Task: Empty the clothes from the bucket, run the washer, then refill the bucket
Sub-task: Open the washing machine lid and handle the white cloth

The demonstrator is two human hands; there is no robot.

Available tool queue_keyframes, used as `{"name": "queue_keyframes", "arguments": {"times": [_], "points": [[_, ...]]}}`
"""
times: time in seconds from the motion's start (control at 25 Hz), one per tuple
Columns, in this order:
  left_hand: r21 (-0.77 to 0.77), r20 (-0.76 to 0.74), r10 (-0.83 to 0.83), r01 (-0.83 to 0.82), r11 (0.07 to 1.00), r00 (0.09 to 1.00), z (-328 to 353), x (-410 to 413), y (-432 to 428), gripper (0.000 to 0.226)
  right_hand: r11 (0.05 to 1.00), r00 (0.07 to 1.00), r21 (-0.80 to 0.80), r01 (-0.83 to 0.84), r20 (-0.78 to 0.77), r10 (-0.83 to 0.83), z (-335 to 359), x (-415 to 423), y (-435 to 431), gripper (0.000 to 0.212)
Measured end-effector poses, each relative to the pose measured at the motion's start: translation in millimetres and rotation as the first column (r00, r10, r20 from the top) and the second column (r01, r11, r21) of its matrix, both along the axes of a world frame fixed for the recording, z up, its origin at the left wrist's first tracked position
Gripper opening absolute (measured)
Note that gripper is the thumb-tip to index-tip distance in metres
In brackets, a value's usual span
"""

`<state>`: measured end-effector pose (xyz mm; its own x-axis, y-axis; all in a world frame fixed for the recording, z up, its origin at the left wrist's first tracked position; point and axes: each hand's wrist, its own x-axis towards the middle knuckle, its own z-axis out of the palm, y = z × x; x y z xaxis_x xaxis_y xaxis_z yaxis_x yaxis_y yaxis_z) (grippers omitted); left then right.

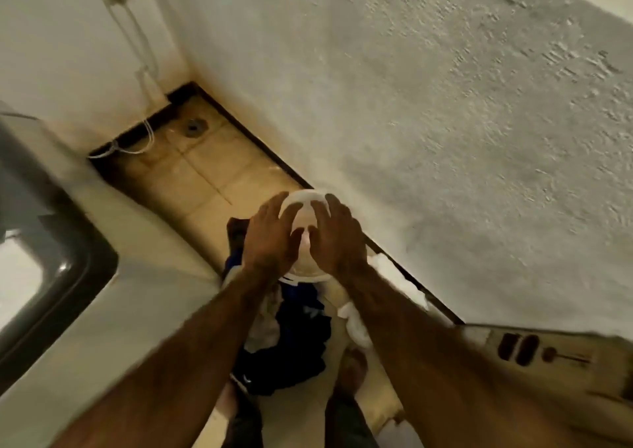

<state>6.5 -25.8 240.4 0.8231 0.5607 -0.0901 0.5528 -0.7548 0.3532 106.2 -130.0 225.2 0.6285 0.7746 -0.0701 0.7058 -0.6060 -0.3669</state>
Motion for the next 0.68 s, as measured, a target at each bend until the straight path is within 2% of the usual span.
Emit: {"name": "queue_keyframes", "arguments": {"times": [0.12,0.2,0.28,0.4,0.52,0.6,0.68], "points": [[-0.098,0.01,-0.104,0.104,0.99,0.995,-68,36,-50,0.05,0.989,0.988,-0.007,0.15,-0.026,-0.15,-66,24,-66,0.05],[-0.184,-0.049,-0.172,0.161,0.97,0.984,-118,55,-80,0.051,0.964,0.961,-0.015,0.267,-0.078,-0.267,-119,36,-105,0.05],[-0.242,-0.114,-0.193,0.161,0.957,0.975,-165,65,-103,0.053,0.937,0.927,-0.109,0.333,-0.144,-0.346,-170,40,-139,0.054],[-0.283,-0.111,-0.229,0.19,0.94,0.967,-235,72,-133,0.054,0.877,0.859,-0.224,0.426,-0.206,-0.47,-238,42,-190,0.063],[-0.309,-0.16,-0.327,0.268,0.913,0.931,-316,71,-158,0.059,0.816,0.792,-0.212,0.538,-0.204,-0.576,-316,33,-232,0.072],[-0.362,-0.137,-0.379,0.31,0.879,0.915,-378,69,-175,0.067,0.79,0.762,-0.191,0.583,-0.207,-0.613,-372,30,-258,0.07],[-0.427,-0.178,-0.425,0.319,0.846,0.888,-438,69,-187,0.08,0.772,0.748,-0.175,0.612,-0.19,-0.636,-427,32,-283,0.068]]}}
